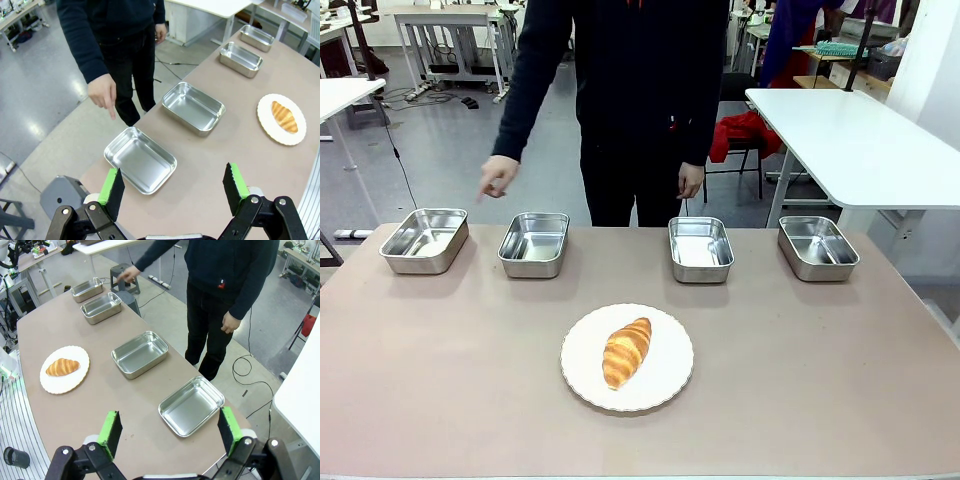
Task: Place the bread in the container.
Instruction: Place the Butter Roll into the Airtight Container indicated by the human.
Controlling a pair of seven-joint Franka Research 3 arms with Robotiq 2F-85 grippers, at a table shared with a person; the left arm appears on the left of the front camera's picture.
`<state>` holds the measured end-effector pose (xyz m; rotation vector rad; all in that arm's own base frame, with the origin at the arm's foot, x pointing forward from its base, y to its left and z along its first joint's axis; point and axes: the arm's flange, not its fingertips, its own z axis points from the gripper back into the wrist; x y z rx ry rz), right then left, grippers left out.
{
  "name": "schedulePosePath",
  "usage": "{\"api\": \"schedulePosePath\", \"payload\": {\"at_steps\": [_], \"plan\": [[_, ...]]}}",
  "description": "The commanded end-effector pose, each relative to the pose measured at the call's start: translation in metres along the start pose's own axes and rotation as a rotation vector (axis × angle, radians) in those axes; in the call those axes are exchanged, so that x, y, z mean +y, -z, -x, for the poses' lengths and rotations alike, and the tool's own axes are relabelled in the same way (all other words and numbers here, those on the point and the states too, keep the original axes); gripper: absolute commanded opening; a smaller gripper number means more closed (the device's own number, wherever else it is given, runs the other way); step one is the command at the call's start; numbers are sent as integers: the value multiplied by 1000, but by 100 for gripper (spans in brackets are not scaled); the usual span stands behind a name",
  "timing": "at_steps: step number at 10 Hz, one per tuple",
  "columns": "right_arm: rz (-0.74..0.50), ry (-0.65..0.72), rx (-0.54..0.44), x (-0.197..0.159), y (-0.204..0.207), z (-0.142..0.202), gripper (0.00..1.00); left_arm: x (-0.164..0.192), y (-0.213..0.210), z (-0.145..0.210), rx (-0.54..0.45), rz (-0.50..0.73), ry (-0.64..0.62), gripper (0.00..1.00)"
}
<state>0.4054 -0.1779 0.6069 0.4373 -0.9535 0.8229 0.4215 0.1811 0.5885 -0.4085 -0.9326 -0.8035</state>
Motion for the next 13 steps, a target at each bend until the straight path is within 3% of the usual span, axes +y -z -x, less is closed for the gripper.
{"api": "schedulePosePath", "payload": {"at_steps": [1,13], "plan": [[1,-8,-13,2,0,-2,100,-1,-1,0,-8,0,14,100],[1,-8,-13,2,0,-2,100,-1,-1,0,-8,0,14,100]]}}
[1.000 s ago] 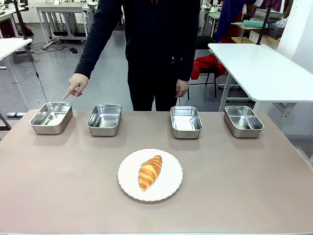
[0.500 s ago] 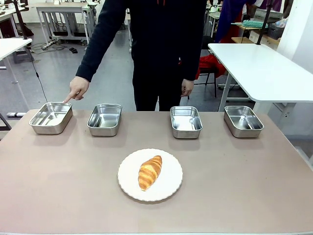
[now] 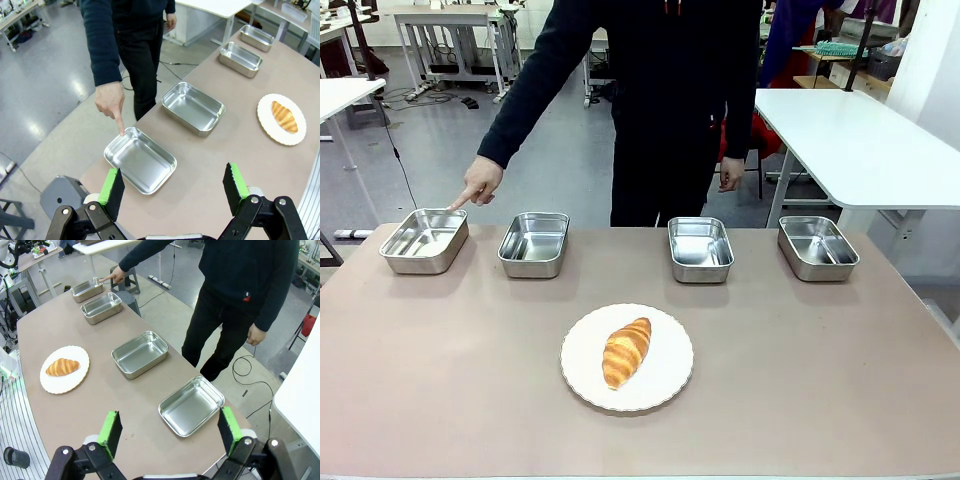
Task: Place the bread in the container.
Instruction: Place the Butter Roll into the Airtight Container indicated by the human.
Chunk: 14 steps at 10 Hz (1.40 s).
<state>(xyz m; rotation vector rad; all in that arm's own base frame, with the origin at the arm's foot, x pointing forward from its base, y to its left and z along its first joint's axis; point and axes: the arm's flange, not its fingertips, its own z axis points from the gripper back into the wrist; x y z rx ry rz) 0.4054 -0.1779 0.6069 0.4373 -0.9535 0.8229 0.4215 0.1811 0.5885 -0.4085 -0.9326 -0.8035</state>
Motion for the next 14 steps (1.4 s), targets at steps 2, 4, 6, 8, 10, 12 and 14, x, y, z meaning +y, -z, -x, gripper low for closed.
{"api": "schedulePosePath", "payload": {"at_steps": [2,4,6,8,10,12,14], "plan": [[1,-8,-13,2,0,-2,100,-1,-1,0,-8,0,14,100],[1,-8,-13,2,0,-2,100,-1,-1,0,-8,0,14,100],[1,-8,-13,2,0,-2,100,-1,-1,0,-8,0,14,100],[1,-8,-13,2,0,-2,100,0,0,0,0,0,0,100],[1,-8,-13,2,0,-2,100,-30,34,-35,43,78,-32,100],[1,-8,-13,2,0,-2,100,-67,86,-69,128,86,-38,100],[1,-8,-13,2,0,-2,100,-116,161,-95,261,79,-146,100]]}}
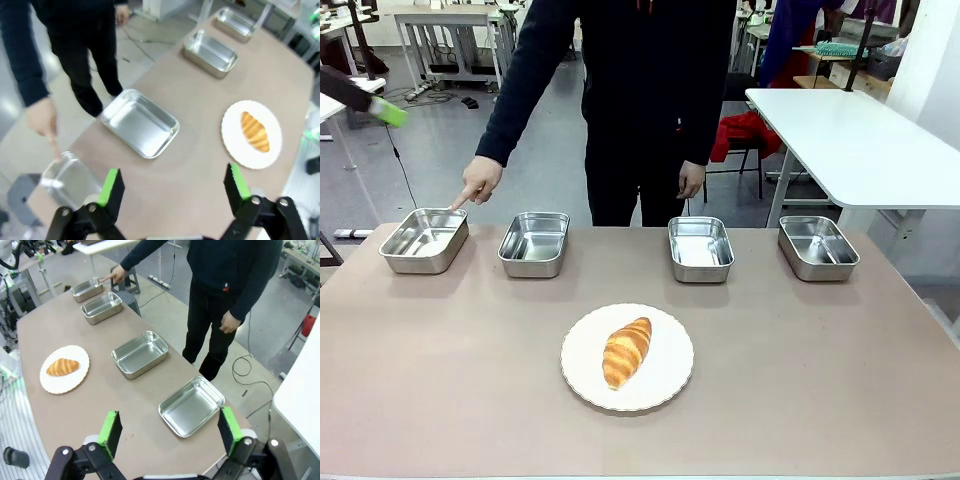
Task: Place the bread in the container.
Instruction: Place the Butter Roll into the Airtight Container indicated by the human.
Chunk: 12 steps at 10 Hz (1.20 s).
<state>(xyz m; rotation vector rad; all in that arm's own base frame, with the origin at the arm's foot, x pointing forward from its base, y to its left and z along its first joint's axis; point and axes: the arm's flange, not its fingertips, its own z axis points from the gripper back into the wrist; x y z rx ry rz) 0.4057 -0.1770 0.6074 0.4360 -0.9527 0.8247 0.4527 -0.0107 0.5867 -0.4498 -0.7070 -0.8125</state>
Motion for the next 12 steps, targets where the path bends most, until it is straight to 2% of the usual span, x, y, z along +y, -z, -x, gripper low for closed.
{"api": "schedulePosePath", "payload": {"at_steps": [1,2,4,6,7,8,12], "plan": [[1,-6,-15,1,0,-1,100,-31,58,-17,139,-53,-161,100],[1,-6,-15,1,0,-1,100,-53,91,-22,203,-81,-212,100],[1,-6,-15,1,0,-1,100,-94,157,-15,329,-123,-232,100],[1,-6,-15,1,0,-1,100,-116,198,-9,387,-97,-268,100],[1,-6,-15,1,0,-1,100,-113,185,-12,393,-55,-209,100],[1,-6,-15,1,0,-1,100,-119,198,-3,372,-95,-248,100],[1,-6,-15,1,0,-1,100,-120,202,-4,383,-82,-248,100]]}}
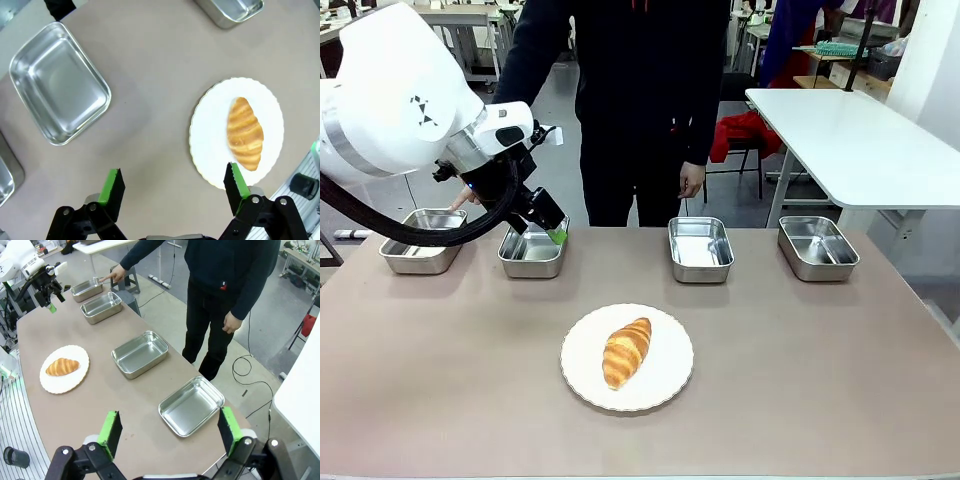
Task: Place the bread in the container.
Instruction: Place the Butter Roll into the Airtight Container indicated by the human.
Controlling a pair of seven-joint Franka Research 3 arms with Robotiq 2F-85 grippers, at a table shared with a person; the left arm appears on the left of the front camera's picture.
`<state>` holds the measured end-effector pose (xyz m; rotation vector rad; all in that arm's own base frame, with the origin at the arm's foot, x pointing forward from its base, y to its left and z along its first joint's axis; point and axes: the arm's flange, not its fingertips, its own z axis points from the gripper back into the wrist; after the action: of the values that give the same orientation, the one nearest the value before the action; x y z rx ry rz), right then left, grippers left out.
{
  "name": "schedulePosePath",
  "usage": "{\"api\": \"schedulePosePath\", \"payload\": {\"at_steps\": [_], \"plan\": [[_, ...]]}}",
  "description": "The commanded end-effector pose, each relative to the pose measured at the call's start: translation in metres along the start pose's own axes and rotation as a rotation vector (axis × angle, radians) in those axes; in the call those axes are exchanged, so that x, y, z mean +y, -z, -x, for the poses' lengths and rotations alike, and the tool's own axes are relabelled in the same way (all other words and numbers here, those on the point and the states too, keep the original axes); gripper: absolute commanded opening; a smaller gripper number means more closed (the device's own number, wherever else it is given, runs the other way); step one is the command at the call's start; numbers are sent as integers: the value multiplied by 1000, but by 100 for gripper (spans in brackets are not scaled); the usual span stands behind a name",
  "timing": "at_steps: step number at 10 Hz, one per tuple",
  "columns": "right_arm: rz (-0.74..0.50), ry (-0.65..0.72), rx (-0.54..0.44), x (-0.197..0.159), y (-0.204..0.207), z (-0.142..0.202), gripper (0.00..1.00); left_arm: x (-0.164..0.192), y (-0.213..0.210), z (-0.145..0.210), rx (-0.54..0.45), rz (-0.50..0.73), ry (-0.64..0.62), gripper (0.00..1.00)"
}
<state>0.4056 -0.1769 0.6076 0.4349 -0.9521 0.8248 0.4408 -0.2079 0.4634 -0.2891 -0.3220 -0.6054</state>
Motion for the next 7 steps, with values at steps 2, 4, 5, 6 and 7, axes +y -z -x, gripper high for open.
{"api": "schedulePosePath", "payload": {"at_steps": [2,4,5,6,7], "plan": [[0,-6,-16,1,0,-1,100,-60,6,-6,-21,11,-6,100],[0,-6,-16,1,0,-1,100,-98,25,-13,54,-36,-70,100],[0,-6,-16,1,0,-1,100,-110,42,-14,87,-54,-97,100],[0,-6,-16,1,0,-1,100,-119,59,-14,112,-31,-123,100],[0,-6,-16,1,0,-1,100,-129,71,-13,118,-62,-140,100]]}}
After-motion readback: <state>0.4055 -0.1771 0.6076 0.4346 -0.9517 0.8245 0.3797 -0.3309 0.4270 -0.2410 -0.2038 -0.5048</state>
